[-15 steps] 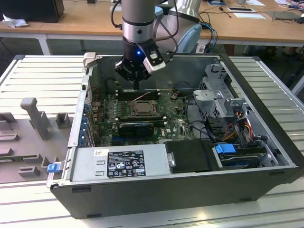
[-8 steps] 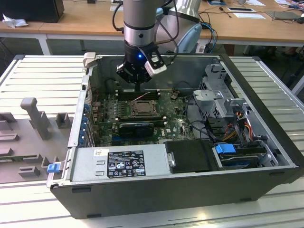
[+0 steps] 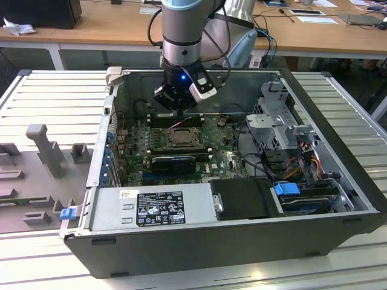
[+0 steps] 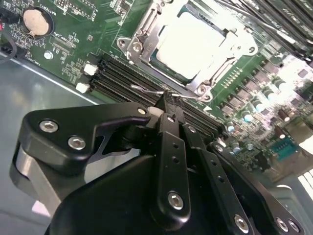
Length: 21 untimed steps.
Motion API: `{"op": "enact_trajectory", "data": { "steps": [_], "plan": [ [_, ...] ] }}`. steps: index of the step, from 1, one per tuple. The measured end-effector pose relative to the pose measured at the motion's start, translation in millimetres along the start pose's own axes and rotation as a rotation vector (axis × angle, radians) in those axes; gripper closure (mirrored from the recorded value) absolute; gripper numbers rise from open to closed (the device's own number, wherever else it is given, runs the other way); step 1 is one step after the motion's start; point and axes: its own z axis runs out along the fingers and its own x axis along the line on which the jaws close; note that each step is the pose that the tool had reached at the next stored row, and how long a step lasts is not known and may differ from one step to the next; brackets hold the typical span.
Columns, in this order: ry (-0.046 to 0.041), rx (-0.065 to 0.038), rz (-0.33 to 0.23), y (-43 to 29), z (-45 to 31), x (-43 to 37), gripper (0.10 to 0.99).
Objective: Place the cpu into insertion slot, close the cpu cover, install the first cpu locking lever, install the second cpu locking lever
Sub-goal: 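Install the first cpu locking lever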
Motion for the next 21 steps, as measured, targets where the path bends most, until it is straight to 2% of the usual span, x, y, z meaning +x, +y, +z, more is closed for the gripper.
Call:
{"op": "enact_trajectory", "data": {
  "steps": [7, 12, 16, 21],
  "plan": [
    [0.0008, 0.000, -0.010, 3.8, 6.6, -6.1, 0.980],
    [0.0026, -0.001, -0.031, 3.6, 11.2, -11.8, 0.980],
    [0.0016, -0.011, -0.030, 3.1, 15.6, -14.5, 0.980],
    [0.0010, -0.011, -0.030, 2.5, 17.8, -15.6, 0.980]
  ]
}}
